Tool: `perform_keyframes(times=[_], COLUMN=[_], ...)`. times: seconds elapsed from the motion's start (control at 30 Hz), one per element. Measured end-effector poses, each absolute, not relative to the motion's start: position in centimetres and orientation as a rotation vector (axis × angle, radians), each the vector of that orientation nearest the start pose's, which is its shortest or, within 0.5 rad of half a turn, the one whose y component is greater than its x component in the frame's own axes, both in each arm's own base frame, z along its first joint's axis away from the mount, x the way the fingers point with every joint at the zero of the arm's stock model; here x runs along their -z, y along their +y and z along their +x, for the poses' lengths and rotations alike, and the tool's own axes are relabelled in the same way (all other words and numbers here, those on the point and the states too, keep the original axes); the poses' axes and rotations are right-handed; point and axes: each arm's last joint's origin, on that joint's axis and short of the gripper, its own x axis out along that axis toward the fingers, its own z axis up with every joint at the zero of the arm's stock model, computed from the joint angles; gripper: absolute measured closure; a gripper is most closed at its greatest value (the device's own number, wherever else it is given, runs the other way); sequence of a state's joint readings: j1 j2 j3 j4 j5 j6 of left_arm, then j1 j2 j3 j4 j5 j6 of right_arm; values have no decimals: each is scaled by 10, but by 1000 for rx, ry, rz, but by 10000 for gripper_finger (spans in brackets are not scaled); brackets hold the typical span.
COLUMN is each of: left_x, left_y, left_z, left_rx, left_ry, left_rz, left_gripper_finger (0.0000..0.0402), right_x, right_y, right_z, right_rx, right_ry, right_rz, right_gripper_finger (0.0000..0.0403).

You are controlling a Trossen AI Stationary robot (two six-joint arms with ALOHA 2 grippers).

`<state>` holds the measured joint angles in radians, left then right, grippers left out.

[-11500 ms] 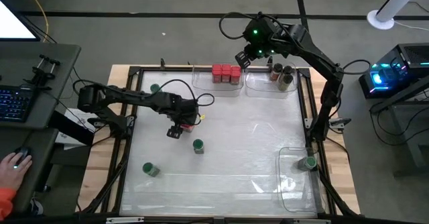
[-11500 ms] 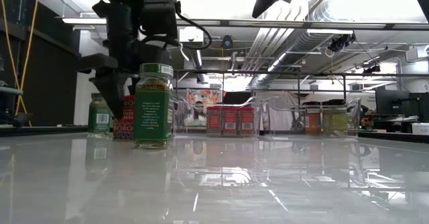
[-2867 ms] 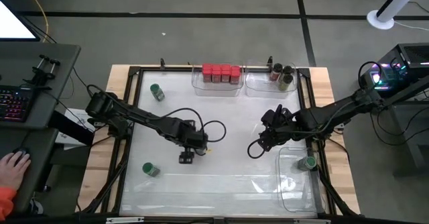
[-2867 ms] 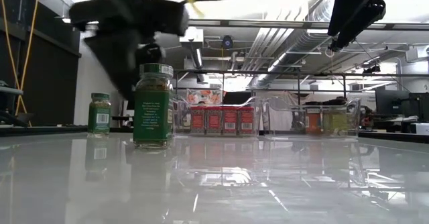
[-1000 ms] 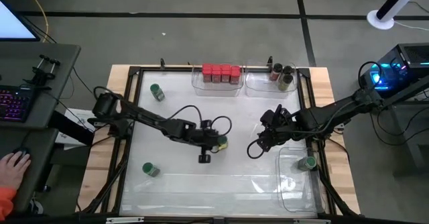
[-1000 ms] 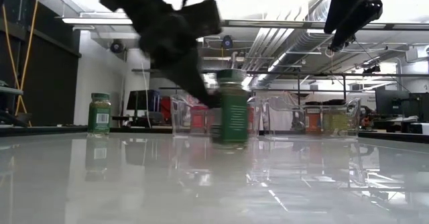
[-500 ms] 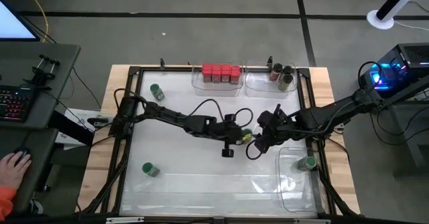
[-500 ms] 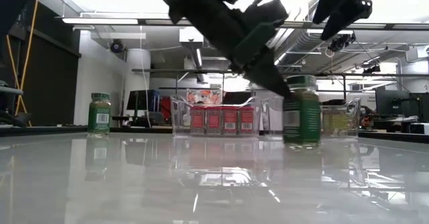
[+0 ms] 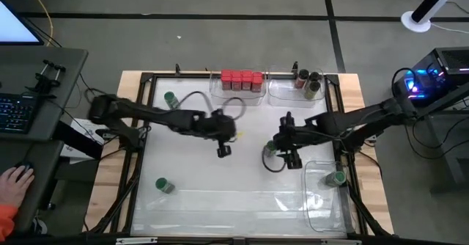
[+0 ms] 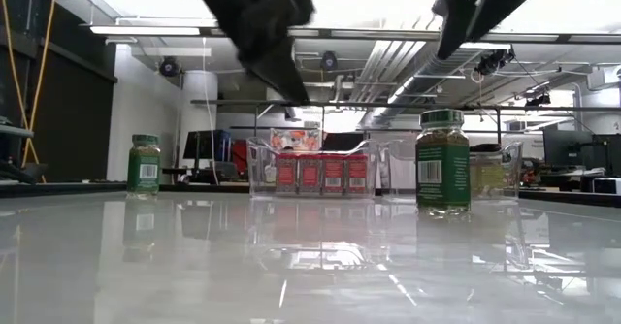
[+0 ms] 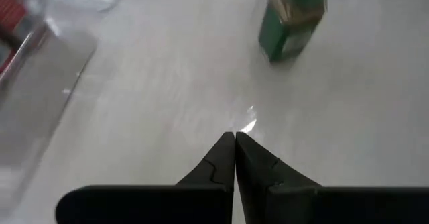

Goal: Sort spices by type
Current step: Put the green seasoning bottle into the bottom transparent bin

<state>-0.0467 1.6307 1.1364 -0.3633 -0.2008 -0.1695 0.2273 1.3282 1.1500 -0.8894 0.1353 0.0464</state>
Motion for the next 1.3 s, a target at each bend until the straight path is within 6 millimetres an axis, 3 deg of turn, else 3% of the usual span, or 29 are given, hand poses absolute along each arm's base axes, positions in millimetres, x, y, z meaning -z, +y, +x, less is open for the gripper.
perform_keyframes(times=[0.2,0.33,0.63,0.87,1.0,1.13,1.3], left_x=[-224,-218,-213,-215,-216,-216,-218], left_y=[-28,-43,-60,-56,-51,-44,-31], left_z=[291,270,259,262,264,265,268], left_rx=[-347,-400,-465,-498,-498,-508,-547], left_ry=[667,639,589,545,541,553,530], left_rz=[-268,-330,-366,-364,-324,-272,-288], left_gripper_finger=[401,401,401,401,401,401,401], right_x=[-263,-244,-213,-198,-212,-254,-316], right_y=[37,30,26,26,26,25,36], right_z=[273,283,302,308,306,295,253], right_rx=[-207,-271,-338,-345,-289,-187,-46], right_ry=[1160,1239,1304,1352,1354,1302,1162], right_rz=[-366,-392,-376,-400,-350,-254,-13], right_gripper_finger=[114,114,121,210,210,210,210])
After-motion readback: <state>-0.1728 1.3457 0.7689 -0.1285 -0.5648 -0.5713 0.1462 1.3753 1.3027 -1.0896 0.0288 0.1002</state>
